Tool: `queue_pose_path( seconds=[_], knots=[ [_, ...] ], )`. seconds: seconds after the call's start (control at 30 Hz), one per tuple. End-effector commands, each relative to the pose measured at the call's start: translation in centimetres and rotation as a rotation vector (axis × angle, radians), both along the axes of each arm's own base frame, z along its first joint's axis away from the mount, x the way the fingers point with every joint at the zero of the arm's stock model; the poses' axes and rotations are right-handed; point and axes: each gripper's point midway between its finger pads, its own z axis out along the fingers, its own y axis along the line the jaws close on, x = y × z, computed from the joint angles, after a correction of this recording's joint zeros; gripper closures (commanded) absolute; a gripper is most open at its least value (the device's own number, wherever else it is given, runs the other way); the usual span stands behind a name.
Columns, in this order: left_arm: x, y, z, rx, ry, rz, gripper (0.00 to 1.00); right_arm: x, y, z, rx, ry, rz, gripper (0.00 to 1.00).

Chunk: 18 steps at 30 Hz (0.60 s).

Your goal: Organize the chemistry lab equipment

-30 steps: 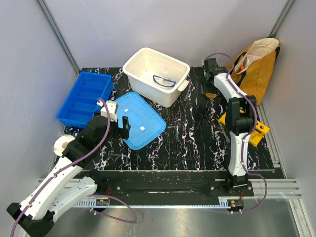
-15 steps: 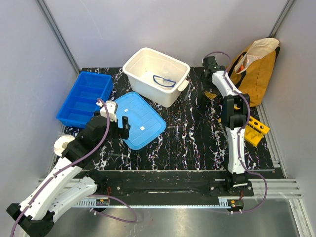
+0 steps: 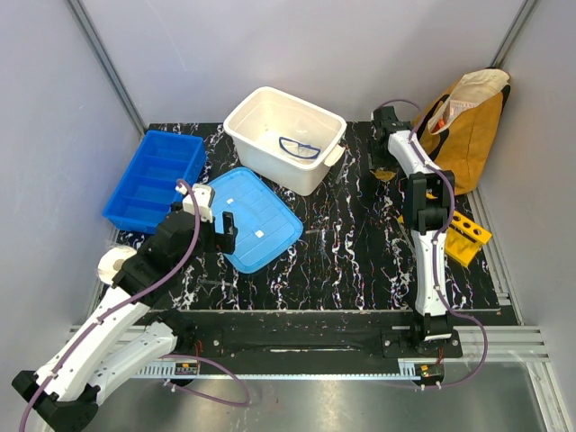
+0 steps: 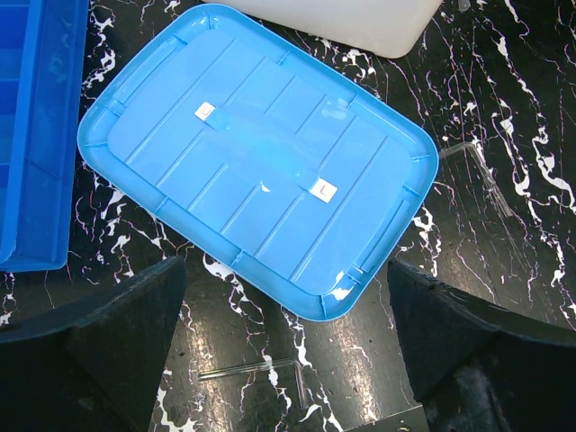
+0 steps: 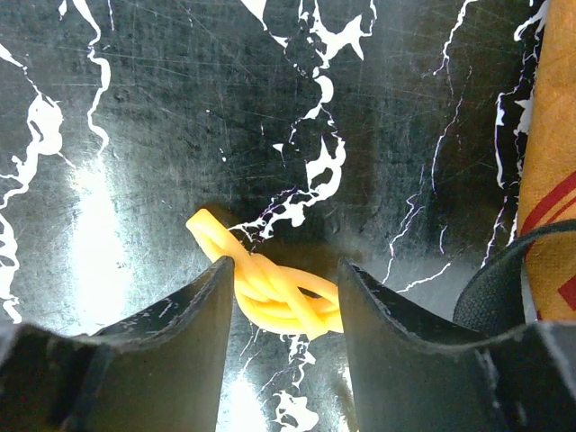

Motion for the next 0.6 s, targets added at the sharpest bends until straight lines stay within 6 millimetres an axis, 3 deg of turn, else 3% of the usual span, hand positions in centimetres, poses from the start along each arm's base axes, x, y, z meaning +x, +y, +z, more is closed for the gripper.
queue_pose_path(
  seconds=[0.0, 0.17, 0.37, 0.57],
  knots=[
    [0.4, -0.5, 1.0, -0.026, -0.041, -0.012, 0.03, -1.2, -0.4, -0.9, 0.017, 0.058, -0.013, 0.47],
    [0.4, -0.6, 1.1, -0.029, -0.043, -0.013, 0.03, -2.2, -0.2, -1.1, 0.052, 0.079, -0.032, 0.56],
    [0.4, -0.7, 1.0, -0.029, -0.035, -0.021, 0.03, -3.6, 0.8, -1.0, 0.121, 0.104, -0.063, 0.59],
    [0.4, -0.7, 0.8, -0.025, -0.03, -0.021, 0.04, -4.0, 0.5, -0.5, 0.116, 0.099, -0.074, 0.8]
  ],
)
